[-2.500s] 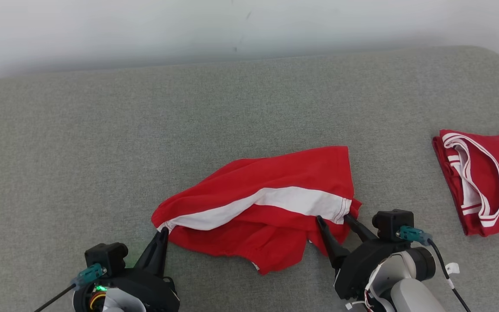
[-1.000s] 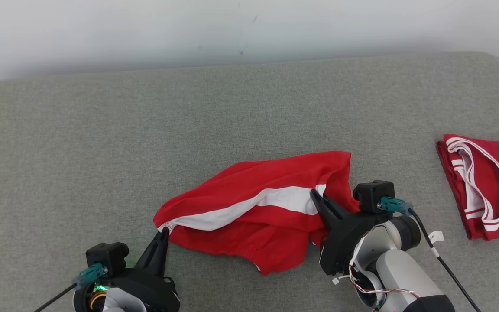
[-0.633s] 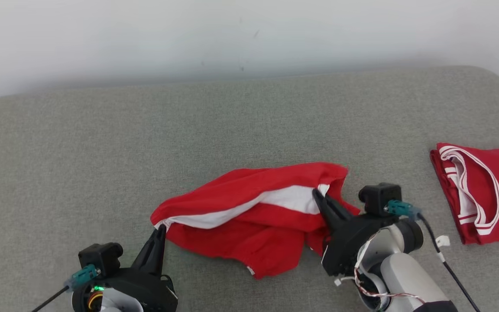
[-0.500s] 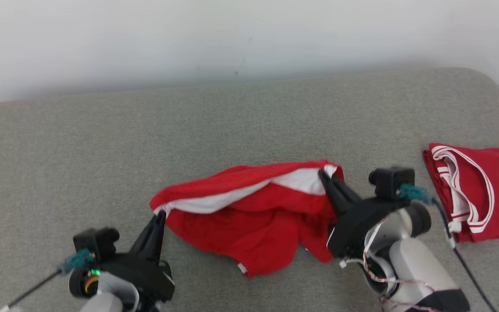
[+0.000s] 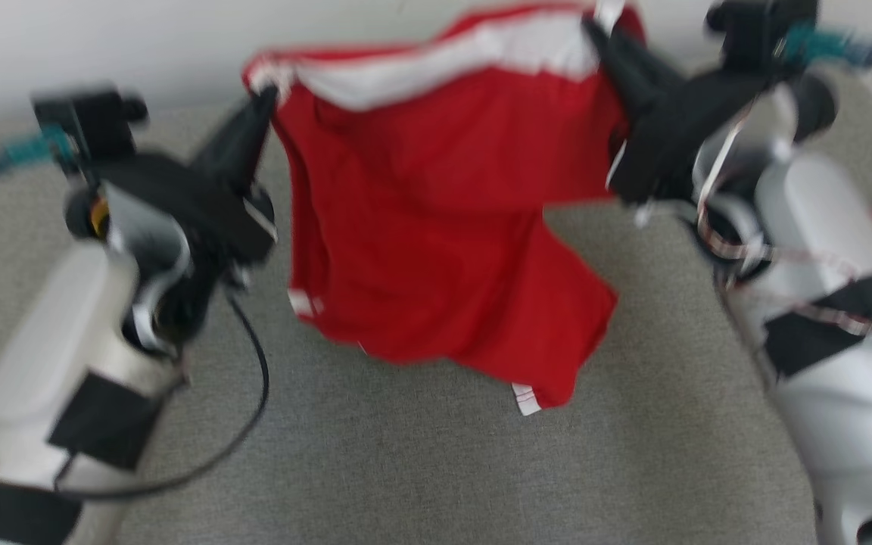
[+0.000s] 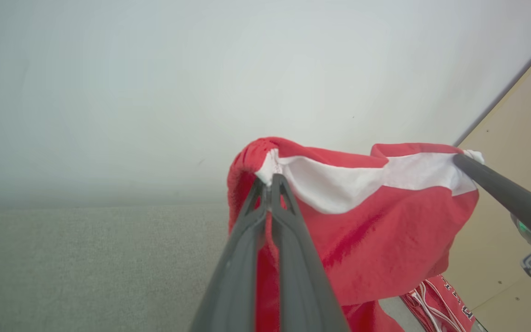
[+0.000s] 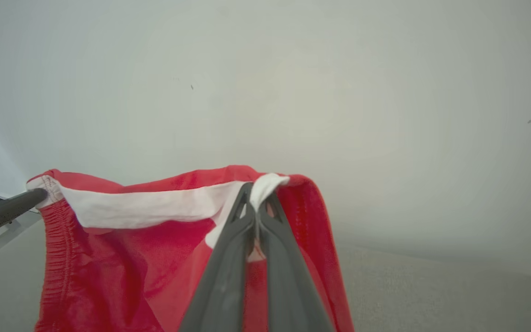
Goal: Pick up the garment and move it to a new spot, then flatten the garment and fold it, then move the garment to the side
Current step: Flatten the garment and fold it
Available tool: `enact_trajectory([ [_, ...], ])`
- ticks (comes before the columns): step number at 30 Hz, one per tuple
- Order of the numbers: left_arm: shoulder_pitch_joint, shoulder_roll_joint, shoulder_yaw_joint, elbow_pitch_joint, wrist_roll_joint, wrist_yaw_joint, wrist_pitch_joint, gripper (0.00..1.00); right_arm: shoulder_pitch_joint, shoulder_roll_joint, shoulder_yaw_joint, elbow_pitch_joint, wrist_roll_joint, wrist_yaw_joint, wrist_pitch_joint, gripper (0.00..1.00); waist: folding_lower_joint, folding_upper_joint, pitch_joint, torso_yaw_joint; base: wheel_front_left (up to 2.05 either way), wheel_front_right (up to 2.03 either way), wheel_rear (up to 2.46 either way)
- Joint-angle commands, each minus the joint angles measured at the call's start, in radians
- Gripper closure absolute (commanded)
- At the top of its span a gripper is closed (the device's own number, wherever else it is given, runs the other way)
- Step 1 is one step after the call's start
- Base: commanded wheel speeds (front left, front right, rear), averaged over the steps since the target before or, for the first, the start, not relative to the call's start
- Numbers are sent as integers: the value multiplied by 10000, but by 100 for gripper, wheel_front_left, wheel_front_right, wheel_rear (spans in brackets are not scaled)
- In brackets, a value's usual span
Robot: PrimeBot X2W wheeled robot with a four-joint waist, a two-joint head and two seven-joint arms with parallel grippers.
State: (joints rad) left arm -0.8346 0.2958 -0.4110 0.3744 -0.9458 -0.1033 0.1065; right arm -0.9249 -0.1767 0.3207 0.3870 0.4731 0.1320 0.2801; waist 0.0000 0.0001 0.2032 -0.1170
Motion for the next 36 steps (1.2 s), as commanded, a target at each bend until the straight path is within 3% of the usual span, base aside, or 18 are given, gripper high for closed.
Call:
enact_trajectory([
  [1, -910, -21, 140, 45, -48, 111, 156, 100, -907, -24, 14, 236, -90, -25, -106, 100, 0, -1, 1499, -129, 0, 0, 0],
  [9, -5044, 98, 655, 563, 841, 481, -253, 100, -5284, 137, -572, 1705, -1012, -25, -1565, 100, 0, -1, 3977, -287, 0, 0, 0],
  [16, -6894, -28, 1044, 1170, 1157, 350, -1394, 100, -7316, 98, -1286, 3031, -1932, -25, -3313, 100, 0, -1, 5053, -235, 0, 0, 0],
  [20, -6892, -160, 1072, 1476, 1042, 204, -1692, 100, -7250, 158, -1229, 3574, -1802, -25, -3612, 100, 0, -1, 5296, -204, 0, 0, 0],
  [26, -5826, -75, 593, 2144, 905, -126, -1782, 100, -6138, 256, -197, 4278, -1302, -25, -3863, 100, 0, -1, 5305, -224, 0, 0, 0],
  [36, -3756, 14, -428, 2066, -130, -300, -1142, 100, -4163, -398, 1434, 3969, 90, -25, -3248, 100, 0, -1, 4015, -224, 0, 0, 0],
])
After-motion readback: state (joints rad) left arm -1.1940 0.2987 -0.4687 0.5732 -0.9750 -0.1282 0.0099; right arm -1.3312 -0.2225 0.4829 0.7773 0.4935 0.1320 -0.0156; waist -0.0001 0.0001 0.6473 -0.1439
